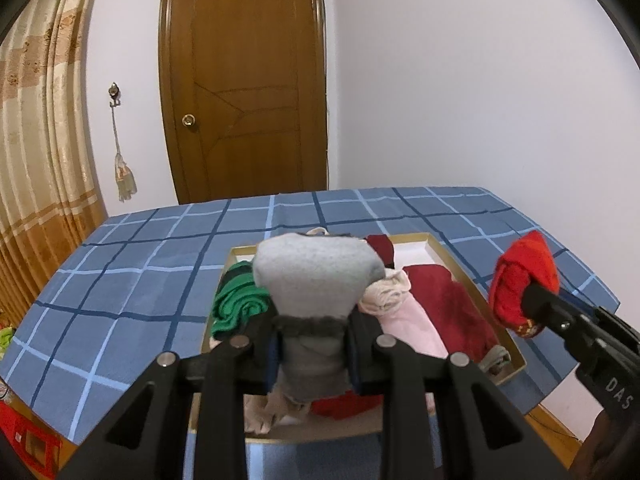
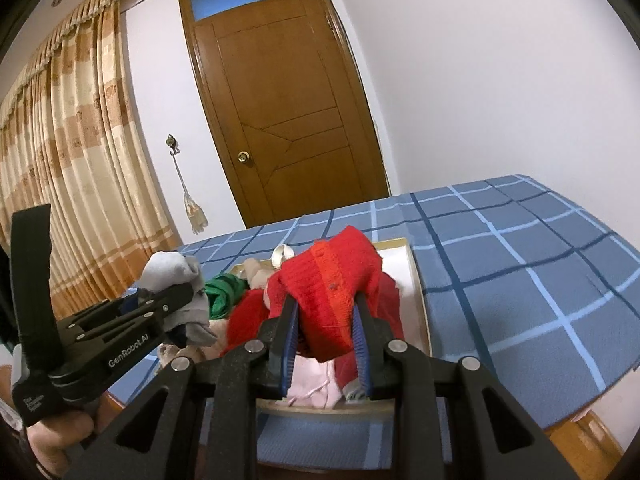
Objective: Take underwear out of drawer
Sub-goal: 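Lower the white underwear into the tray while the right tool lowers the red item, then open both tools to release the garments in the tray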
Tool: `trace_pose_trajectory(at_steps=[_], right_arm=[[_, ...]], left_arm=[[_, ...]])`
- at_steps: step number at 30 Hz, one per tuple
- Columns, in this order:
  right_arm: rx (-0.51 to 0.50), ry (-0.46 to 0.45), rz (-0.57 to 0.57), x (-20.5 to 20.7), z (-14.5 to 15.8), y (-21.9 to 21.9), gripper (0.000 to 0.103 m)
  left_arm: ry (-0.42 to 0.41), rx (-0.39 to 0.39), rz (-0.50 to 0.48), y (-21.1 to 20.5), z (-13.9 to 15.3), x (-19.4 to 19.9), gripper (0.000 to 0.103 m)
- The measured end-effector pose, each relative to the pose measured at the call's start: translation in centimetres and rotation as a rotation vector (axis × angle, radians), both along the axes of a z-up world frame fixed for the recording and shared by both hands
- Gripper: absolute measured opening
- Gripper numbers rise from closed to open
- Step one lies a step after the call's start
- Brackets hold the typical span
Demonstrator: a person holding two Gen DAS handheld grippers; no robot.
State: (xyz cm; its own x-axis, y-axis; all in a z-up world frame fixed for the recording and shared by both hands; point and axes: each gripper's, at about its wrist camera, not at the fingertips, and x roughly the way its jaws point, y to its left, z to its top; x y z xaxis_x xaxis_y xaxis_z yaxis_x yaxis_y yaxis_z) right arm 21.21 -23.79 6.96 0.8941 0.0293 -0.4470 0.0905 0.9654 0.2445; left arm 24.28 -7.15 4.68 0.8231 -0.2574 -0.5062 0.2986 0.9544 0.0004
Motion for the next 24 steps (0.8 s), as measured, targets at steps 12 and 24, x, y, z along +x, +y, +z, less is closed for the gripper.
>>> trace_pose_trajectory(at_steps=[12,24], right_arm=[[-0.020,0.123,-0.006,8.2,-0.6,-2.3,0.028],[0.078,0.355,0.022,16.6,-3.9,-4.8,0.030]], left_arm=[[0.106,0.030,-0.006,-3.1,-1.6,5.0,0.024],[0.195,0.063,0.026,-4.1,-3.4,9.1,0.030]])
